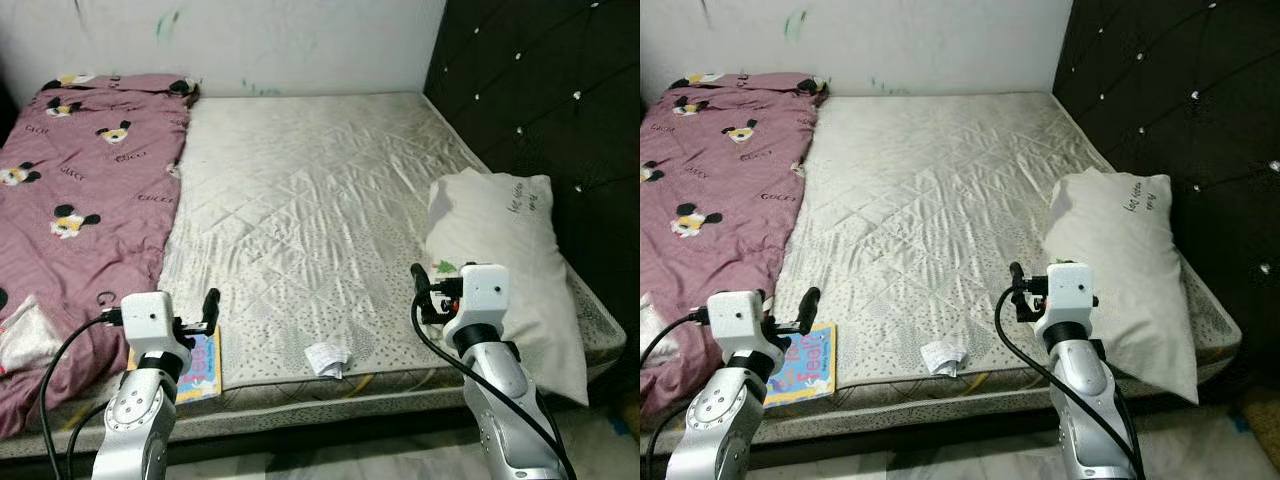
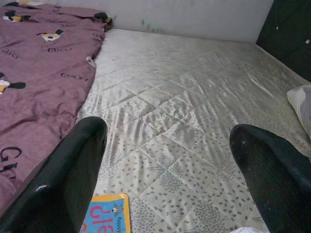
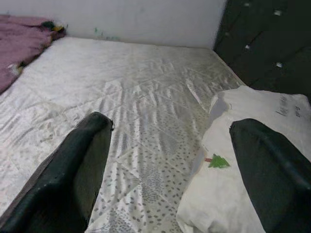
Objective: Clean up the room
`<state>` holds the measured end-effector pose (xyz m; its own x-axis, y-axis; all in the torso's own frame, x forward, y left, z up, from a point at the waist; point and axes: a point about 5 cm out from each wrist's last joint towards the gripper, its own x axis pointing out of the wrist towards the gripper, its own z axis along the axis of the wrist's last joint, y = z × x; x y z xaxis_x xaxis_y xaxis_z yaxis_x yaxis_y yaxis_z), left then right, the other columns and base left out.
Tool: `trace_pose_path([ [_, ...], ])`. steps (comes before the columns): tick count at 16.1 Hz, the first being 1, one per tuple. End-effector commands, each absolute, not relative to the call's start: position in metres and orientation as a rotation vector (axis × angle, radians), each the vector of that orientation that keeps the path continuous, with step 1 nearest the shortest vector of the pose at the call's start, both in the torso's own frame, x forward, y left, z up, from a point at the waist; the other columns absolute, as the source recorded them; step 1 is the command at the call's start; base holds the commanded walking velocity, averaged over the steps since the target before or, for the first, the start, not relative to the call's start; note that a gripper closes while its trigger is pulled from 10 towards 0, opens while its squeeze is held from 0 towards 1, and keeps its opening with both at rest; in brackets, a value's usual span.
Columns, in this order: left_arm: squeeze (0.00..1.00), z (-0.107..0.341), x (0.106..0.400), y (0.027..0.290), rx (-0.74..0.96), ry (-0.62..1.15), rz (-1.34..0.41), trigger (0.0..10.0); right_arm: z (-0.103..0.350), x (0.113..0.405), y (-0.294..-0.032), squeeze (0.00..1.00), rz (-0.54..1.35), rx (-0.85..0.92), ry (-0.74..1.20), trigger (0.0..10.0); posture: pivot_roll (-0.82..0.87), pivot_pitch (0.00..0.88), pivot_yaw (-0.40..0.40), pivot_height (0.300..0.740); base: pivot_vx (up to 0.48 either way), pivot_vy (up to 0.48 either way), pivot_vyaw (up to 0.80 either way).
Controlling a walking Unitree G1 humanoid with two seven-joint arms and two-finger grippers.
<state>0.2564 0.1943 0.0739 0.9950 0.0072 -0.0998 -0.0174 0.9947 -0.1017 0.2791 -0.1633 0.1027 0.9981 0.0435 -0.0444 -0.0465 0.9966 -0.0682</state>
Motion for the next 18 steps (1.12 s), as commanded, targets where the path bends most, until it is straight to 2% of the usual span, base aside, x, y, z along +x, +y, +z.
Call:
trace_pose_path([
  [1, 0.00, 0.0749, 0.2540, 0.1963, -0.091, 0.097, 0.014, 10.0, 0.1073, 0.2818, -0.1589, 0.00, 0.073, -0.092, 0.025, 10.0, -0.01, 0.022, -0.025, 0.740, 0.000, 0.000, 0.80],
  [3, 0.00, 0.0752, 0.2534, 0.1951, -0.103, 0.096, 0.001, 10.0, 0.1062, 0.2808, -0.1605, 0.00, 0.066, -0.078, 0.032, 10.0, -0.01, 0.030, -0.021, 0.740, 0.000, 0.000, 0.78],
  [6, 0.00, 0.0737, 0.2536, 0.1935, -0.124, 0.104, -0.008, 10.0, 0.1054, 0.2807, -0.1632, 0.00, 0.053, -0.062, 0.036, 10.0, -0.02, 0.034, -0.020, 0.740, 0.000, 0.000, 0.00],
  [9, 0.00, 0.0733, 0.2535, 0.1928, -0.131, 0.109, -0.012, 10.0, 0.1045, 0.2801, -0.1644, 0.00, 0.045, -0.059, 0.045, 10.0, -0.02, 0.035, -0.020, 0.740, 0.000, 0.411, 0.00],
  [12, 0.00, 0.0731, 0.2533, 0.1926, -0.132, 0.111, -0.015, 10.0, 0.1044, 0.2805, -0.1654, 0.00, 0.041, -0.056, 0.045, 10.0, -0.02, 0.038, -0.022, 0.740, 0.000, 0.480, -0.80],
  [14, 0.00, 0.0729, 0.2535, 0.1921, -0.130, 0.113, -0.019, 10.0, 0.1045, 0.2804, -0.1652, 0.00, 0.042, -0.056, 0.044, 10.0, -0.02, 0.038, -0.022, 0.740, 0.000, 0.480, 0.00],
  [18, 0.00, 0.0734, 0.2543, 0.1914, -0.119, 0.112, -0.032, 10.0, 0.1040, 0.2803, -0.1651, 0.00, 0.035, -0.043, 0.046, 10.0, -0.02, 0.040, -0.018, 0.740, 0.000, 0.000, 0.00],
])
